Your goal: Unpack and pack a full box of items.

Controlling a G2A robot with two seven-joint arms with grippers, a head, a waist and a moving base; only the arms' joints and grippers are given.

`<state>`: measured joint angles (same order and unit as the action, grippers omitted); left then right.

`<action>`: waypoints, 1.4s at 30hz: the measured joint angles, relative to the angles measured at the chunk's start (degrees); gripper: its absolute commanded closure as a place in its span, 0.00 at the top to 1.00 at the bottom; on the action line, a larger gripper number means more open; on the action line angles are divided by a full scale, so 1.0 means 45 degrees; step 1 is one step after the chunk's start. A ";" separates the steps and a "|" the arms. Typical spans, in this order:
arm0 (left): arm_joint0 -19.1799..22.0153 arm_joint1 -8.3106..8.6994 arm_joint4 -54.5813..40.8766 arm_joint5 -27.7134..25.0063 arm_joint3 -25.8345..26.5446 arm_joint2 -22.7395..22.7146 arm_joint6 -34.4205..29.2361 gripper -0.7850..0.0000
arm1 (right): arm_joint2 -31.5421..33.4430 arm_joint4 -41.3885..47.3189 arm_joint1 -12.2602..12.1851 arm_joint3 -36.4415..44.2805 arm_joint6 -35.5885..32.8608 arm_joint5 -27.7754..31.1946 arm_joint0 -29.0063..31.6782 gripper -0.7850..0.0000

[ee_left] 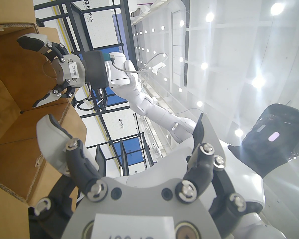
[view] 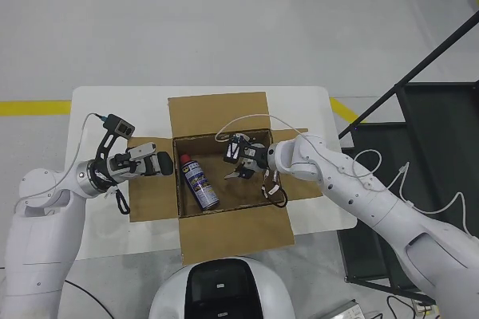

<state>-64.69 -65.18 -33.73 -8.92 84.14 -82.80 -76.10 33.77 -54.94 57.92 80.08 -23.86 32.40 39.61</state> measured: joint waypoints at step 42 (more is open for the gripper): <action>0.0000 0.0000 0.0000 0.0000 0.0000 0.0000 0.0000 1.00 | -0.0783 0.2583 0.1530 0.1504 -0.3355 -0.6995 0.0526 1.00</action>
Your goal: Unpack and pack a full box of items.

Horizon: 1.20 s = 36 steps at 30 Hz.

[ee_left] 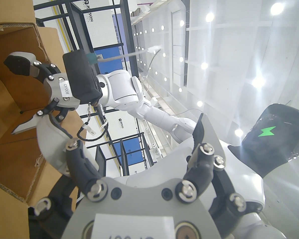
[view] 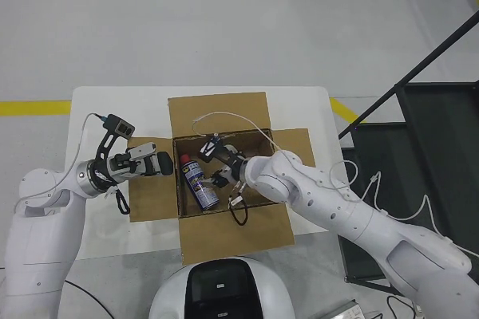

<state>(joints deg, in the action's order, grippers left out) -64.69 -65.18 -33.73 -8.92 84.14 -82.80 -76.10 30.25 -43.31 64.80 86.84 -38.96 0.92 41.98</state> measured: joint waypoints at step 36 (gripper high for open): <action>-0.0180 0.0015 -0.0174 -0.0083 0.0139 -0.0250 0.0495 1.00 | -0.1298 0.1030 0.1933 -0.2474 -0.0515 -0.0554 -0.0692 1.00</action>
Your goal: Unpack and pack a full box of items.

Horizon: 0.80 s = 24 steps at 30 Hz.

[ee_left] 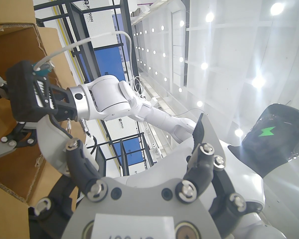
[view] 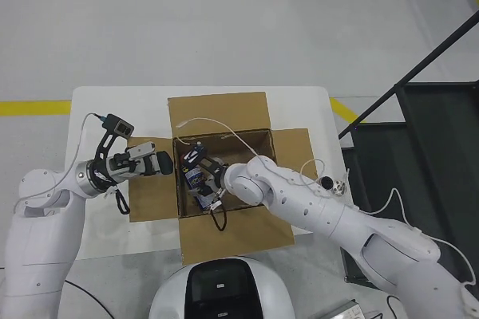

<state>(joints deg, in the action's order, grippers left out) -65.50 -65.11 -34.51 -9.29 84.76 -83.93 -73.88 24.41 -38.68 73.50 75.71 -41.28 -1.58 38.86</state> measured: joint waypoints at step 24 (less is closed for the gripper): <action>-0.3034 0.0518 0.0253 -0.0830 0.1535 -0.3389 0.2917 1.00 | 0.0509 -0.1118 0.0572 -0.0882 -0.0794 -0.0485 0.0490 1.00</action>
<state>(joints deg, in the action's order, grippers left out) -79.15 -62.78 -33.38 -13.03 91.67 -99.18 -60.75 26.70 -43.71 76.07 71.75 -44.85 -3.76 41.07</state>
